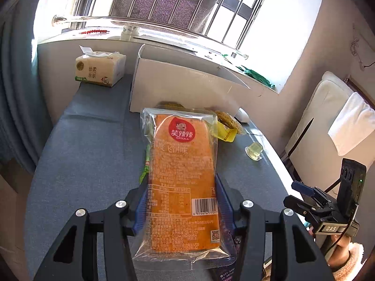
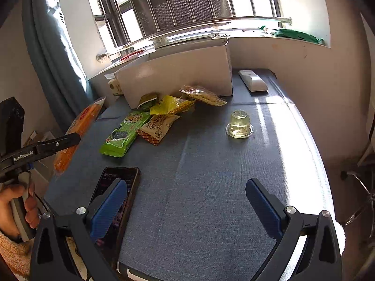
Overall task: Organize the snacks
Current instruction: 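Grasp the clear jelly cup with the right tool while the left tool holds the bread bag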
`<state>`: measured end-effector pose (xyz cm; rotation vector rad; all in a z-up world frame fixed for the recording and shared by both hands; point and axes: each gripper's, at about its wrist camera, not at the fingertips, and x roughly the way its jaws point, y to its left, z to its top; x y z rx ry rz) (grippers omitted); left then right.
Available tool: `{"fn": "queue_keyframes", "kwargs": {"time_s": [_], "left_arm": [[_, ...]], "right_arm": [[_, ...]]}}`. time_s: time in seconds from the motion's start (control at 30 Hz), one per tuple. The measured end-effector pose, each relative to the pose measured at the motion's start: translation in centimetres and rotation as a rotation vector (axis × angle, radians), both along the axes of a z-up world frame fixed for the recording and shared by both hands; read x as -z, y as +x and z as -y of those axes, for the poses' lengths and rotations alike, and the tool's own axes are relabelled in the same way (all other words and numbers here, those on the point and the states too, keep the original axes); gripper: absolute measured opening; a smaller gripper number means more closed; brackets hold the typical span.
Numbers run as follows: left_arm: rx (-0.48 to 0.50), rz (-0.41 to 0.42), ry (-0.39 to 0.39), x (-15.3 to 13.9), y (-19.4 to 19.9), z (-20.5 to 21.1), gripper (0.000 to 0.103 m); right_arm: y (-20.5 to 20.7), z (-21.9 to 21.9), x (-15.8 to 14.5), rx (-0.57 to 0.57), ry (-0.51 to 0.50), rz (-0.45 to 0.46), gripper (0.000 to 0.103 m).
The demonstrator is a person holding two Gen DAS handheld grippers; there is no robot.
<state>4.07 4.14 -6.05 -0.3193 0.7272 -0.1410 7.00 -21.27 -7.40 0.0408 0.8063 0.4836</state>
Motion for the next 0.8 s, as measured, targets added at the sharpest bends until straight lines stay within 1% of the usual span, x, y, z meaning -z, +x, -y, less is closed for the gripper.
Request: {"fn": "queue_keyframes", "kwargs": {"time_s": [0.1, 0.2, 0.23, 0.43, 0.5, 0.6, 0.63, 0.67, 0.7, 0.73, 0.8], "left_arm": [[0.011, 0.028, 0.000, -0.6, -1.5, 0.6, 0.057], [0.031, 0.043, 0.002, -1.0, -2.4, 1.0, 0.057], [0.045, 0.040, 0.002, -1.0, -2.5, 1.2, 0.057], [0.059, 0.038, -0.004, -0.8, -2.7, 1.8, 0.057], [0.061, 0.031, -0.008, -0.5, -2.6, 1.8, 0.057], [0.061, 0.016, -0.011, -0.1, -2.4, 1.8, 0.057], [0.061, 0.015, -0.016, 0.0, -2.4, 1.8, 0.057], [0.058, 0.016, -0.018, 0.1, -2.4, 1.8, 0.057], [0.063, 0.013, -0.017, 0.1, -2.4, 1.9, 0.057], [0.062, 0.013, -0.014, 0.1, -2.4, 1.9, 0.057], [0.061, 0.013, -0.009, 0.1, -2.4, 1.9, 0.057]], "right_arm": [[2.0, -0.1, 0.2, 0.027, -0.052, 0.024, 0.103], [4.6, -0.1, 0.5, 0.049, -0.068, 0.022, 0.103], [5.5, -0.2, 0.7, 0.051, -0.076, 0.018, 0.103], [10.6, -0.8, 1.7, 0.081, -0.123, -0.015, 0.103], [11.7, -0.8, 2.0, 0.098, -0.138, -0.020, 0.103], [13.0, -0.7, 2.6, 0.107, -0.138, -0.062, 0.103], [13.2, -0.7, 2.9, 0.098, -0.132, -0.072, 0.101], [13.4, -0.7, 3.1, 0.090, -0.131, -0.072, 0.084], [13.5, -0.9, 3.3, 0.082, -0.142, -0.081, 0.045], [13.4, -1.0, 3.3, 0.094, -0.171, -0.069, 0.041], [13.0, -0.7, 3.0, 0.094, -0.141, -0.075, 0.041]]}}
